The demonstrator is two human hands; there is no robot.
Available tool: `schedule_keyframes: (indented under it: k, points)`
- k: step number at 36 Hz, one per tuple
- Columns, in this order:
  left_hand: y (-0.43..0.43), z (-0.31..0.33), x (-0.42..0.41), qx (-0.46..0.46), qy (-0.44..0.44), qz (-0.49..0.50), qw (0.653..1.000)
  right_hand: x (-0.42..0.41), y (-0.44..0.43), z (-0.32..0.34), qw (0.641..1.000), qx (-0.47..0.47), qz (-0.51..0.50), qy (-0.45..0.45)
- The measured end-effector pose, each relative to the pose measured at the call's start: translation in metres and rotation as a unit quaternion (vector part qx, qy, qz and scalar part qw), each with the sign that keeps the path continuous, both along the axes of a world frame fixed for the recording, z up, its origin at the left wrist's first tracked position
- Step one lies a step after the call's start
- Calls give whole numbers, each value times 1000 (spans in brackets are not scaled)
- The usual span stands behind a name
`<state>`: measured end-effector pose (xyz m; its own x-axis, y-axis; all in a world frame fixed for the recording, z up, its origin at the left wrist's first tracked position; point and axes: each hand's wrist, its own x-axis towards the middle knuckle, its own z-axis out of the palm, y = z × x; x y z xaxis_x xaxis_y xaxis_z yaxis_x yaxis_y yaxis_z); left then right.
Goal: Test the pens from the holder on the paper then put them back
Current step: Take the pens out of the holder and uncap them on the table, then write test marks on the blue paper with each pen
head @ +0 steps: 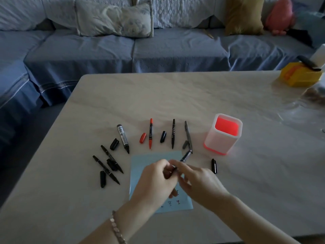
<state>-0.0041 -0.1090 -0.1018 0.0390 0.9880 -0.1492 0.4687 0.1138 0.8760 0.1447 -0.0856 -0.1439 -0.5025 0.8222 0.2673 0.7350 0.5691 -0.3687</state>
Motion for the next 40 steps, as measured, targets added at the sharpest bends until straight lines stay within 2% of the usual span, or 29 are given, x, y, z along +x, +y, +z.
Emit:
schedule_keyframes:
  k: [3, 5, 6, 9, 11, 14, 19, 23, 26, 31, 36, 40]
  points:
    - [-3, 1, -1, 29, 37, -25, 999, -8, 3, 0, 997, -2, -46, 64]
    - [-4, -6, -13, 48, 83, -32, 995, -7, 7, -2, 985, -56, -99, 127]
    - [-5, -13, -21, 51, 133, -38, 989, -6, 9, -3, 976, -95, -110, 165]
    - [-9, -37, -43, -1, 308, -85, 948, -2, 8, 0, 953, -137, -126, 241]
    - [-14, -52, -50, -40, 355, -112, 927, -3, 8, 0, 933, -174, -150, 276]
    - [-19, -73, -50, -21, 384, -139, 913, -10, 12, -5, 895, -221, -180, 344]
    - [-20, -84, -34, -16, 369, -152, 917, -25, 20, -9, 775, -301, -203, 517]
    - [-20, -79, -21, -31, 333, -153, 930, -37, 25, -9, 725, -356, -204, 554]
    - [-12, -71, -27, -53, 311, -154, 937, -47, 27, -13, 736, -355, -220, 533]
    - [0, -77, -59, -50, 329, -115, 936, -56, 25, -18, 743, -359, -227, 518]
    - [-6, -80, -63, -29, 199, -5, 979, -62, 23, -24, 745, -363, -241, 505]
    - [-8, -79, -58, -14, 115, 52, 992, -65, 25, -25, 749, -362, -244, 499]
